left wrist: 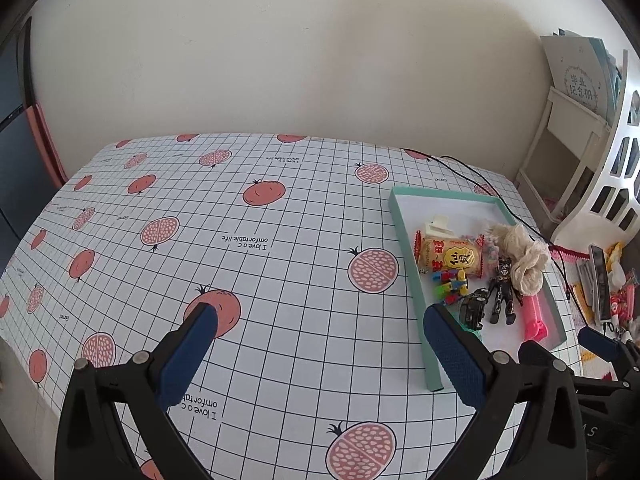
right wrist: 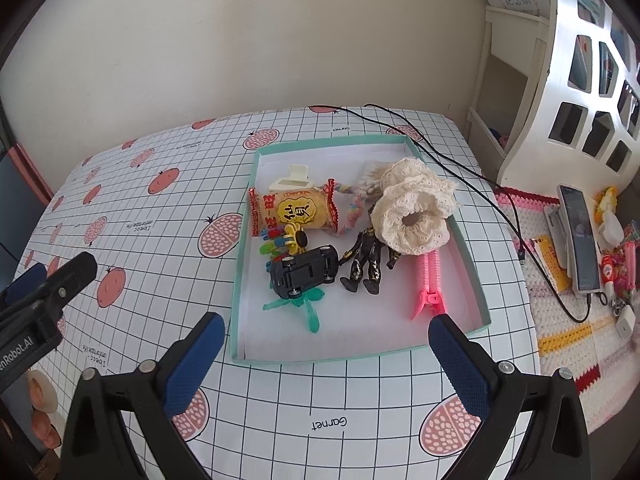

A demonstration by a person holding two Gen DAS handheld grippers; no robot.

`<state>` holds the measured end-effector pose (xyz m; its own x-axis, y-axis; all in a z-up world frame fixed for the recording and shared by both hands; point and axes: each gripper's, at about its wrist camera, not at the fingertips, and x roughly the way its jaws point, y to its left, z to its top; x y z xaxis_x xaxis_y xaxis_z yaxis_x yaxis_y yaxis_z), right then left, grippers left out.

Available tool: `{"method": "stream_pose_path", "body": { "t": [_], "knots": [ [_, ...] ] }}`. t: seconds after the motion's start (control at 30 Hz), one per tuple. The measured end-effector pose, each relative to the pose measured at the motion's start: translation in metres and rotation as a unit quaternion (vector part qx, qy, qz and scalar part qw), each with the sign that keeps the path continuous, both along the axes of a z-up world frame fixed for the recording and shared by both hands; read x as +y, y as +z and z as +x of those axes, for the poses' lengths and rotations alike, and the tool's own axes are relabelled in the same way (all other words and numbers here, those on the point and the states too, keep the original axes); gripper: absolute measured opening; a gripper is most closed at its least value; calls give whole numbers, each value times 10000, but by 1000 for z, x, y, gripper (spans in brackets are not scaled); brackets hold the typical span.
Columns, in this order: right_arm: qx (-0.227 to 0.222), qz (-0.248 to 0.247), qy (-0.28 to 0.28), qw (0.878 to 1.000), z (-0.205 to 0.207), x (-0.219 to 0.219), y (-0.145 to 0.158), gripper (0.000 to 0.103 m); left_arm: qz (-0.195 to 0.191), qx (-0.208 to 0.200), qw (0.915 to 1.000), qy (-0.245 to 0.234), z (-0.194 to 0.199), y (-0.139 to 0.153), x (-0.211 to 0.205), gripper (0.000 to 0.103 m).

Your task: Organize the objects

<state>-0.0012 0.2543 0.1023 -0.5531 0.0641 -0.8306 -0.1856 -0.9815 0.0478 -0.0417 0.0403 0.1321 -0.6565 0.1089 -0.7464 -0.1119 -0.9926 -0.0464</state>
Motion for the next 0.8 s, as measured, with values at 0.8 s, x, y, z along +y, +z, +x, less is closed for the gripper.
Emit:
{"method": "stream_pose_path", "body": {
  "t": [0.8],
  "knots": [
    [-406, 117, 24, 9991, 28, -26, -67, 103, -353, -536, 9979, 35, 28, -78, -26, 102]
  ]
}}
